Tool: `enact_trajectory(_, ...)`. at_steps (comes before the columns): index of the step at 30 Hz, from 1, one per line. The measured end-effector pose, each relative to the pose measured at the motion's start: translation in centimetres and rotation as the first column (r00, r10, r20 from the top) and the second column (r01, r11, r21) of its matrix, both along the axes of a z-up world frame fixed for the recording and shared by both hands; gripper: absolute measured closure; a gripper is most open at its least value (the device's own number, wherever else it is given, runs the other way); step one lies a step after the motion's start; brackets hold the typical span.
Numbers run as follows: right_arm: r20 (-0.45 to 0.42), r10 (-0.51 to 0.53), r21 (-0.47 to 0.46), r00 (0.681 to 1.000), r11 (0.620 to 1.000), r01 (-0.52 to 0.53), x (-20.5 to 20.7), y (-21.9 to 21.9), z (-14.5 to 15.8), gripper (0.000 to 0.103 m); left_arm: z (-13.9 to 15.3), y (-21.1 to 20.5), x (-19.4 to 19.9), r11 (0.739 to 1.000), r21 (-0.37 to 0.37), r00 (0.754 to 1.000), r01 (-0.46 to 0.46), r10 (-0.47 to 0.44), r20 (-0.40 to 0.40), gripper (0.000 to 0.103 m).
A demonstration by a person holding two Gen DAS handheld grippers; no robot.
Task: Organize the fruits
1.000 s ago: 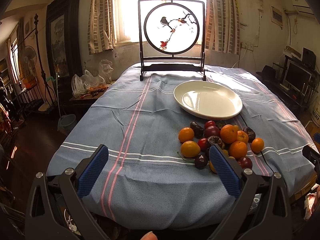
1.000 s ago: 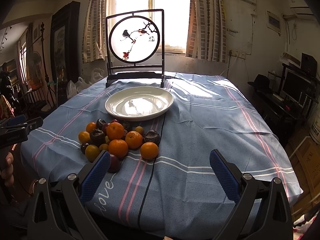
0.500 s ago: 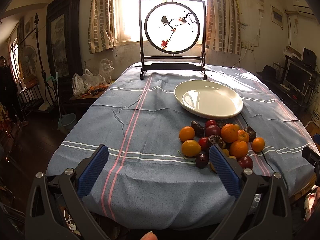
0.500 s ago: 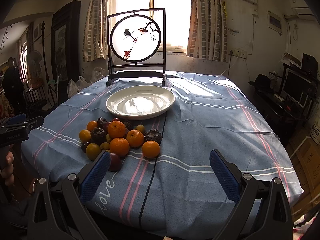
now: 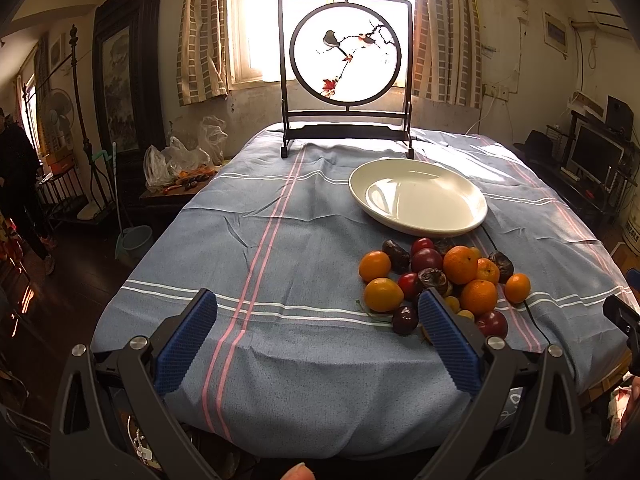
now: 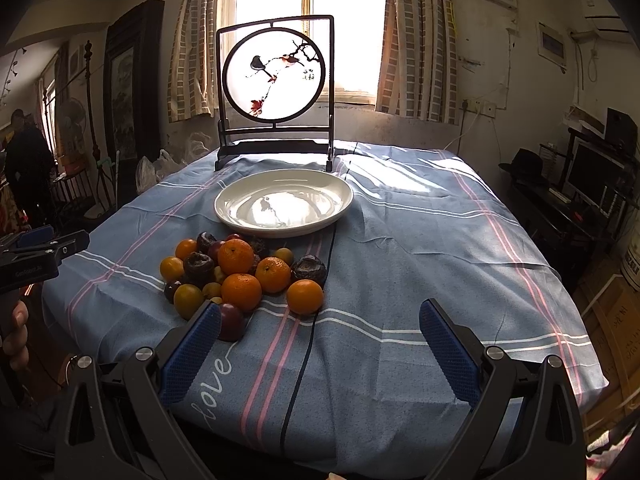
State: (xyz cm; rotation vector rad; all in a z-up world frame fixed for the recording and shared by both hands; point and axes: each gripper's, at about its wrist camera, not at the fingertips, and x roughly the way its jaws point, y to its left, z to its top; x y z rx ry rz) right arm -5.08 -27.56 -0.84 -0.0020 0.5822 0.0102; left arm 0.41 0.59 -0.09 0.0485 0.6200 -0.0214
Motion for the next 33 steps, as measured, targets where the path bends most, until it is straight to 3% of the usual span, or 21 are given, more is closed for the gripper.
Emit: enact_trajectory(33, -0.008, 0.008, -0.005, 1.000, 1.000, -0.008, 0.25, 0.56, -0.04, 0.004, -0.44, 0.36, 0.19, 1.000, -0.011, 1.000, 0.004, -0.004, -0.015, 0.004)
